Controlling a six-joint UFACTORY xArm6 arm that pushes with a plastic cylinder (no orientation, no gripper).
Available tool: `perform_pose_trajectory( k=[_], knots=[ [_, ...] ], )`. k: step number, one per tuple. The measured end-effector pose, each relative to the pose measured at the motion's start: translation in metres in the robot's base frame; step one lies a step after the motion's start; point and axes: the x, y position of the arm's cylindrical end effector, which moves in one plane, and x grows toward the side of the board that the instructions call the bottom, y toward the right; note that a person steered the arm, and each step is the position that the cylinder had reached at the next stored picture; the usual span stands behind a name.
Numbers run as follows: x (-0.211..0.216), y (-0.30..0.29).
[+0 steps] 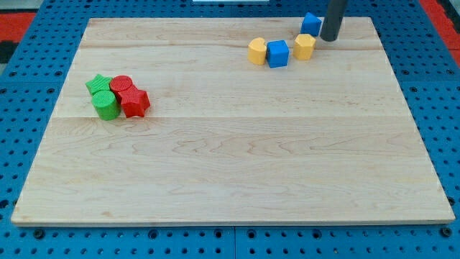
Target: Point at the green circle
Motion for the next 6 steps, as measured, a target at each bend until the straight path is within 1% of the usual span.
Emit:
perform_pose_trajectory(
  k=[1,2,4,5,6],
  knots=[
    [0.043,-0.035],
    [0.089,-0.094],
    [0.203,-0.261],
    [0.213,-0.351],
    [0.213,-0.418]
  ],
)
